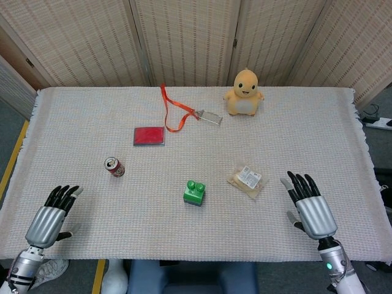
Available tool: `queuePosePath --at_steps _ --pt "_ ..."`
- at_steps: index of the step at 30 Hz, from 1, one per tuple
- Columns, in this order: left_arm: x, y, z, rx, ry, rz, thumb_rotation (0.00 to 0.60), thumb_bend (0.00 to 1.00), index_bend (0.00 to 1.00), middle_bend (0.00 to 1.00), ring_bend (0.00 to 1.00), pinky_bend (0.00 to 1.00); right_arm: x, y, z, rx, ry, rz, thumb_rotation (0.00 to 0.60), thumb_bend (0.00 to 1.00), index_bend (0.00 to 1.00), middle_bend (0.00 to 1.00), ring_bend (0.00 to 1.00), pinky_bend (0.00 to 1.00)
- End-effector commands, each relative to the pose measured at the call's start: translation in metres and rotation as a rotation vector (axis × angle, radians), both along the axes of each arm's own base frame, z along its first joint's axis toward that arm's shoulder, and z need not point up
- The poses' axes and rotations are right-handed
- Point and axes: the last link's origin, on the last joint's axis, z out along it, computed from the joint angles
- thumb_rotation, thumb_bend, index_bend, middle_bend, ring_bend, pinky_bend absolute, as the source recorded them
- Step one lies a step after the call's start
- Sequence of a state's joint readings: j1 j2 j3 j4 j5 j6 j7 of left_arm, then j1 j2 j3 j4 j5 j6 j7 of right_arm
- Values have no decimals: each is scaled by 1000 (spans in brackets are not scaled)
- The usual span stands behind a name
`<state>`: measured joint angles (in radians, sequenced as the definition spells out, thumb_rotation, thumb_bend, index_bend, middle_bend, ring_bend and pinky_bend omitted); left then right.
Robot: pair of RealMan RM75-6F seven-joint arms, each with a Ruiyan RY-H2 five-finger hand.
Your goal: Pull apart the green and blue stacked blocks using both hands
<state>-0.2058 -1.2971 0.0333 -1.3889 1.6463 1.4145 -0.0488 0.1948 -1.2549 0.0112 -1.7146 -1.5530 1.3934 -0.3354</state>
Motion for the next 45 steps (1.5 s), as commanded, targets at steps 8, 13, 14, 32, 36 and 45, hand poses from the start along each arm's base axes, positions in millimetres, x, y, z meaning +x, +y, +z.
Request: queuePosePath --at_steps 8,13,14,32,36,45 --pt "59 19 -30 -123 -179 -12 600 273 11 230 0 0 0 0 2 19 -22 7 600 362 0 0 0 0" --pt "84 37 -44 -165 -179 -30 600 257 0 230 0 0 0 -1 4 32 -32 1 600 362 0 0 0 0" --pt "87 40 -47 -171 -196 -29 600 257 0 231 0 0 0 -1 5 31 -35 2 600 362 0 0 0 0" --pt "130 81 -109 -204 -389 39 600 255 0 194 0 0 -4 -7 11 34 -62 -26 600 362 0 0 0 0" --pt "135 85 -114 -190 -370 33 600 255 0 187 0 0 -5 -8 12 35 -64 -31 600 362 0 0 0 0" --pt "155 90 -133 -246 -412 46 600 255 0 186 0 0 -7 -12 11 46 -65 -52 600 362 0 0 0 0"
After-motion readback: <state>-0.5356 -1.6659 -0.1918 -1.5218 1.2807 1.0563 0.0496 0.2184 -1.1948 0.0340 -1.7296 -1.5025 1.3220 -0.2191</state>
